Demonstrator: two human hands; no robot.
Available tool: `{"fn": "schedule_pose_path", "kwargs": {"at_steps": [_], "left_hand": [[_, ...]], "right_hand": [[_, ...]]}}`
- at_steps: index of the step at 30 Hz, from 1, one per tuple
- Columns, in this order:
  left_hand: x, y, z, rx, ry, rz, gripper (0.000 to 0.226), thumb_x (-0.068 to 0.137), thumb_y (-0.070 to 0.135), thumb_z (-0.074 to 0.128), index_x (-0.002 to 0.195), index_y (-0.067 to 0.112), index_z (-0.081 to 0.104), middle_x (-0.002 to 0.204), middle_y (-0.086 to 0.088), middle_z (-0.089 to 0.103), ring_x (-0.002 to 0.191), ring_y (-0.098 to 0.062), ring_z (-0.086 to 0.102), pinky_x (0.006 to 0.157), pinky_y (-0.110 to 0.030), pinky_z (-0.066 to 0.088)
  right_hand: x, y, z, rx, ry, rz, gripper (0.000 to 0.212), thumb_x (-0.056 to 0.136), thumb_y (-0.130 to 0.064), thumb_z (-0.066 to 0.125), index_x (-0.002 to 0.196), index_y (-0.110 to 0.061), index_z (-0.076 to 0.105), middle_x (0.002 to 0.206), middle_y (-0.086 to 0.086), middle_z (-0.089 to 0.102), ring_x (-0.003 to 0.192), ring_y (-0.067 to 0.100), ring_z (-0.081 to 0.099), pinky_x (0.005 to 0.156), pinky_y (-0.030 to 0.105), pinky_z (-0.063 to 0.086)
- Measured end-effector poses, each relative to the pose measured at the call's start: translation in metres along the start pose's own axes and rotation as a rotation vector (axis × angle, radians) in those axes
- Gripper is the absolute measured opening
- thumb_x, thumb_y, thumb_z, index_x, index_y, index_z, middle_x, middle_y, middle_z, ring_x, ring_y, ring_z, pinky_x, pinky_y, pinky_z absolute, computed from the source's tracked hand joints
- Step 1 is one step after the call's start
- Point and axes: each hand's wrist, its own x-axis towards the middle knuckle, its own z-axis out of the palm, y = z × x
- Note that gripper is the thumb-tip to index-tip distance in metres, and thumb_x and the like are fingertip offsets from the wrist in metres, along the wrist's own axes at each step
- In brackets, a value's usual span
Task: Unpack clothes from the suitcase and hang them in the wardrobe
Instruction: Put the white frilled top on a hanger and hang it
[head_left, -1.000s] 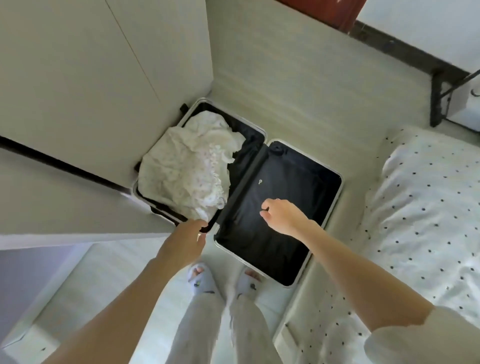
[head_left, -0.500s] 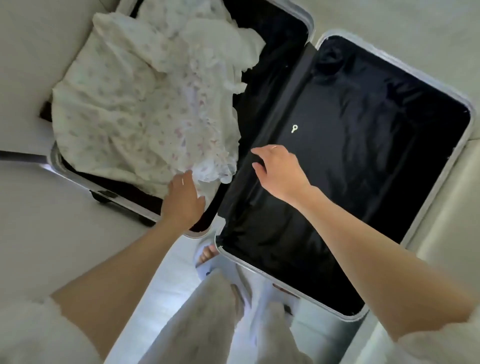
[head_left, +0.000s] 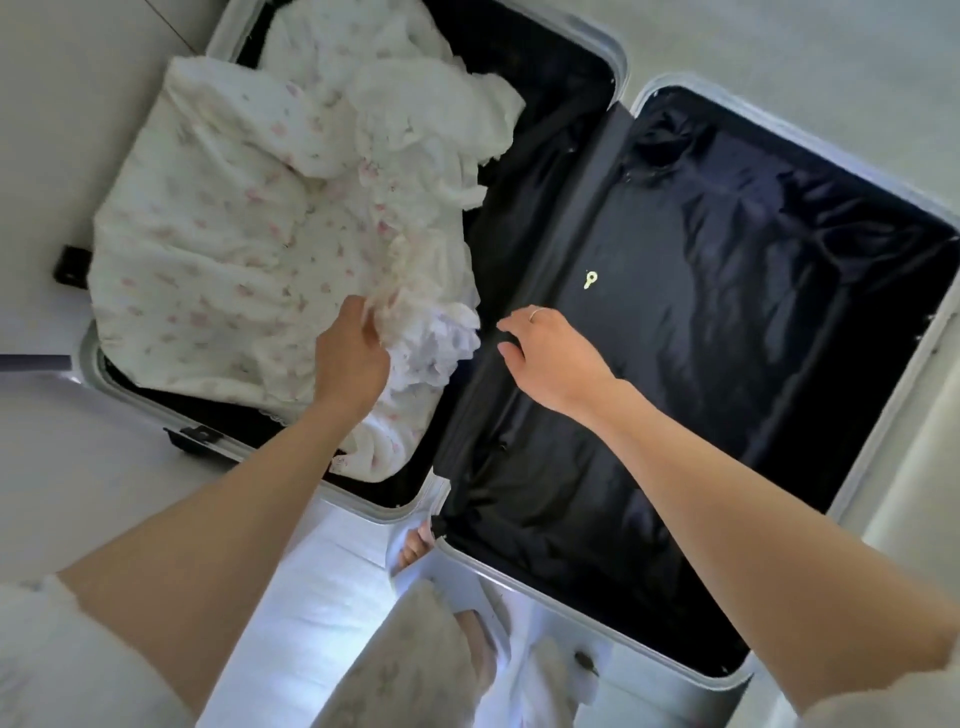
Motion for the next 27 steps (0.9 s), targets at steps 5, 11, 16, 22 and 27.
{"fn": "schedule_pose_path", "kwargs": {"at_steps": [5,11,16,22,27], "left_hand": [[-0.031,0.061,-0.066,-0.138,0.078,0.002,0.011,0.098,0.009,0.033,0.093,0.013,0.042,0.071,0.009,0.043,0.063,-0.004,0.039,0.049,-0.006,0.033],[-0.078,0.163,-0.164,-0.212,0.144,0.136,0.017,0.097,0.005,0.035,0.103,0.008,0.050,0.087,-0.004,0.053,0.078,-0.015,0.048,0.050,-0.005,0.033],[-0.130,0.239,-0.239,-0.244,0.212,0.197,0.013,0.097,0.009,0.036,0.095,0.010,0.049,0.072,0.004,0.047,0.061,-0.007,0.040,0.053,-0.010,0.036],[-0.200,0.300,-0.314,-0.284,0.185,0.241,0.020,0.098,0.014,0.038,0.098,0.001,0.052,0.065,-0.001,0.040,0.056,-0.014,0.030,0.049,-0.017,0.028],[-0.261,0.323,-0.368,-0.452,0.071,0.257,0.022,0.094,0.021,0.045,0.102,0.004,0.056,0.087,-0.018,0.058,0.078,-0.019,0.049,0.075,-0.044,0.045]], "right_hand": [[-0.053,-0.031,-0.065,0.289,-0.059,0.164,0.044,0.100,-0.027,0.038,0.142,-0.015,0.036,0.142,0.008,0.043,0.124,0.025,0.048,0.101,0.036,0.042],[-0.115,-0.095,-0.187,1.057,-0.084,0.286,0.065,0.094,-0.019,0.054,0.149,-0.020,0.018,0.148,0.007,0.033,0.119,0.028,0.051,0.097,0.041,0.048],[-0.167,-0.140,-0.259,0.888,-0.040,0.154,0.070,0.092,-0.020,0.056,0.150,-0.020,0.016,0.151,0.004,0.028,0.127,0.024,0.044,0.095,0.037,0.047],[-0.240,-0.186,-0.323,0.910,-0.015,0.083,0.061,0.093,-0.017,0.054,0.145,-0.023,0.022,0.129,0.006,0.040,0.116,0.024,0.049,0.098,0.042,0.048],[-0.294,-0.212,-0.355,0.973,0.018,0.103,0.032,0.090,-0.015,0.055,0.119,-0.019,0.041,0.104,0.003,0.046,0.100,0.024,0.051,0.089,0.043,0.052]]}}
